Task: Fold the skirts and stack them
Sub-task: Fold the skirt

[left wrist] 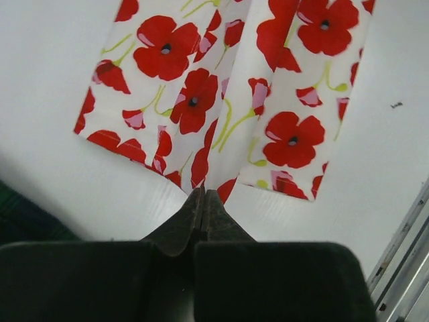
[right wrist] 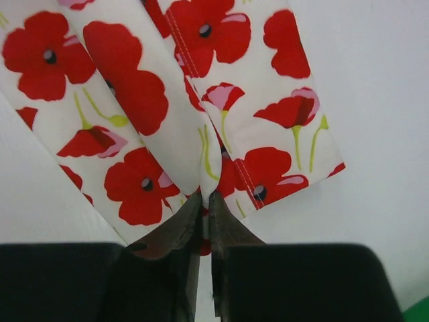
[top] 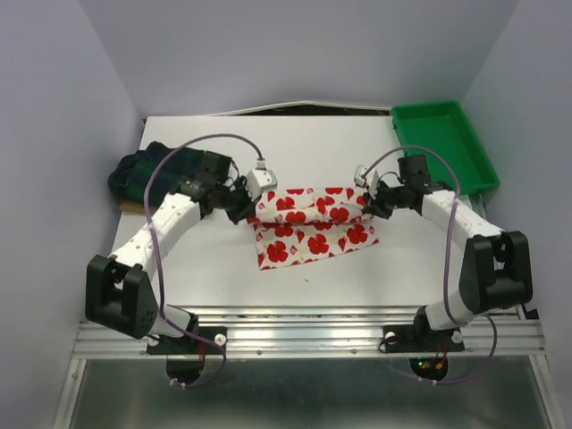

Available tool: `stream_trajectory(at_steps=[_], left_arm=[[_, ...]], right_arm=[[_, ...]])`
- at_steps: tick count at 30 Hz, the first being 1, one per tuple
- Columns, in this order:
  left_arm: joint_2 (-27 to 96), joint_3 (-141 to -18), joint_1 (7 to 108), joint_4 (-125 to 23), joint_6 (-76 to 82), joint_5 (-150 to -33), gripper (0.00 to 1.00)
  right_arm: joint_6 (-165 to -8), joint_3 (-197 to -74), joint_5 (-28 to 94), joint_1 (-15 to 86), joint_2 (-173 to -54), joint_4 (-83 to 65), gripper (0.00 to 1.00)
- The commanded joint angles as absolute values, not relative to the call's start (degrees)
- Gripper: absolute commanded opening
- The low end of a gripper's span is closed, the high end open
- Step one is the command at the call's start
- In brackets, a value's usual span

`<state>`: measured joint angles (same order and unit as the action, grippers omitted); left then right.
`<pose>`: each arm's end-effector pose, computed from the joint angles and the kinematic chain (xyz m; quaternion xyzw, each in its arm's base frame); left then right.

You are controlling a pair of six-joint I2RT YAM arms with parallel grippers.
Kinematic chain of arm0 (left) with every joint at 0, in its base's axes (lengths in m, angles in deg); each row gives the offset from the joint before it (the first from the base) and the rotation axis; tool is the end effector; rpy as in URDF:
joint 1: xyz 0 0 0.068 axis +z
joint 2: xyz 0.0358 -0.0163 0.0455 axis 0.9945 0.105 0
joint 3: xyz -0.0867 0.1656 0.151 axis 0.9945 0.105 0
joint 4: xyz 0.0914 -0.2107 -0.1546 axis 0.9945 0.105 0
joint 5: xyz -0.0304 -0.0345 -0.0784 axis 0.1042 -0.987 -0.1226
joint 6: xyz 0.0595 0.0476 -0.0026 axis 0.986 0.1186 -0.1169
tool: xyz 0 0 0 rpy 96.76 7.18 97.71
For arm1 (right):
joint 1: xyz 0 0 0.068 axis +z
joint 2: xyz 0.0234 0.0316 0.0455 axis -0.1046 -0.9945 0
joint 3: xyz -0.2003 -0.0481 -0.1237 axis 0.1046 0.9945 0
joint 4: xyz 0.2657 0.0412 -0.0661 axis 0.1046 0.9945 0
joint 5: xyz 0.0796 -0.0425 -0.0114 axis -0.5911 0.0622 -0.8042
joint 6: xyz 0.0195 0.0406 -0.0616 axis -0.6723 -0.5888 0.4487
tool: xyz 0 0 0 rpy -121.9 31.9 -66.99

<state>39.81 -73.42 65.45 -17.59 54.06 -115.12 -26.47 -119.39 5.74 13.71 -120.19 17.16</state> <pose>0.3125 -0.1407 0.2409 0.5239 0.7281 -0.1836 0.4021 0.3353 0.0829 0.1707 -0.5393 0.7357 0.1535 0.3799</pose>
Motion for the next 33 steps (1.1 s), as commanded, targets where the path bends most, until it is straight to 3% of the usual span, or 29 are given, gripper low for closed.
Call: stream_trajectory(at_steps=[1, 2, 3, 5, 10, 12, 16, 20, 24, 33], left_arm=[[36.54, -61.06, 55.52, -20.77, 55.37, -114.1, 0.07], [36.54, -59.45, 53.67, -21.84, 53.19, -114.0, 0.21], [36.63, -58.31, 52.35, -22.72, 52.21, -114.09, 0.34], [36.89, -57.33, 50.31, -23.87, 50.89, -111.81, 0.47], [34.7, -60.22, 50.84, -21.86, 52.19, -107.94, 0.65], [34.34, -62.24, 51.1, -20.88, 52.37, -108.2, 0.65], [36.62, -64.27, 51.1, -20.96, 50.45, -109.25, 0.63], [41.01, -65.32, 51.19, -23.42, 45.18, -108.2, 0.55], [46.45, -65.85, 51.19, -25.98, 42.45, -105.04, 0.55], [59.99, -71.21, 51.8, -25.36, 41.56, -100.47, 0.44]], right_arm=[[-19.5, -109.11, 8.81, 13.03, -114.94, 6.22, 0.41], [-20.02, -108.21, 9.43, 13.03, -114.67, 5.59, 0.88], [-20.81, -107.86, 10.22, 13.03, -114.41, 5.14, 0.96], [-23.35, -109.59, 12.24, 13.03, -114.5, 6.62, 0.99], [-26.17, -117.25, 10.86, 13.03, -111.7, 19.96, 0.99], [-28.19, -119.71, 8.4, 13.03, -110.63, 21.92, 0.98], [-34.78, -123.58, 5.83, 13.03, -113.34, 21.4, 0.86], [-37.86, -133.05, 6.27, 13.03, -124.4, 27.52, 0.71], [-40.24, -139.31, 8.81, 13.73, -134.86, 28.79, 0.68], [-38.23, -136.07, 19.89, 17.6, -140.86, 25.53, 0.65]])
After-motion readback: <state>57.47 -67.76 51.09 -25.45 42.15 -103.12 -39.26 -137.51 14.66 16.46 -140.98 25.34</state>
